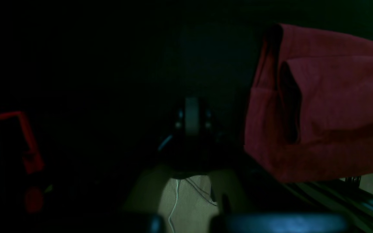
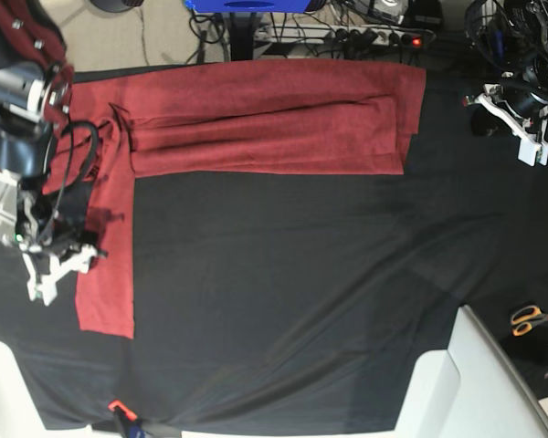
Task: Fold the T-shirt properly
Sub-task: 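Lay the sleeve flat along the strip with the right gripper, then grasp the sleeve end with the right gripper and fold it over the strip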
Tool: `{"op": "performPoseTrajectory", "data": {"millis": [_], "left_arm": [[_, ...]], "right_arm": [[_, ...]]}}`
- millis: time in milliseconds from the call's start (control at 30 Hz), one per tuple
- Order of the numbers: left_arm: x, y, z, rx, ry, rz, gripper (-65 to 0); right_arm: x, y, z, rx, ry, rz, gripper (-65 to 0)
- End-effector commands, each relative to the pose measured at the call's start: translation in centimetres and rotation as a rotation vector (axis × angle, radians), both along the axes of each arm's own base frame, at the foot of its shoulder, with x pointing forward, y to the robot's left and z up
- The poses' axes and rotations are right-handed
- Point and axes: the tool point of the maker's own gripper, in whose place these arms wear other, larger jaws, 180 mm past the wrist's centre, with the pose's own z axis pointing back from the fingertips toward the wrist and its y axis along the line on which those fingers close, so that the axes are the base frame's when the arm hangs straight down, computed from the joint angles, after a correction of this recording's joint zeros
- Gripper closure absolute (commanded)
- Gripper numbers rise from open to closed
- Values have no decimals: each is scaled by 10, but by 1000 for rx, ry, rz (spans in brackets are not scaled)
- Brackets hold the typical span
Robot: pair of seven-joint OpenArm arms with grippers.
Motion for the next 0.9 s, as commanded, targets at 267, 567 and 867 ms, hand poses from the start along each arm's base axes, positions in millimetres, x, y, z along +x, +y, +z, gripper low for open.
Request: {"op": "performPoseTrajectory", "data": {"millis": [267, 567, 867], "left_arm": [[8, 6, 11, 17, -39, -5, 0], [8, 6, 11, 18, -39, -6, 0], [8, 6, 11, 18, -39, -7, 0]], "right_arm": [[6, 9, 5, 32, -27, 41, 0], [-4, 25, 34, -28, -95, 156, 0], [-37, 37, 77, -143, -153, 201, 0]]}}
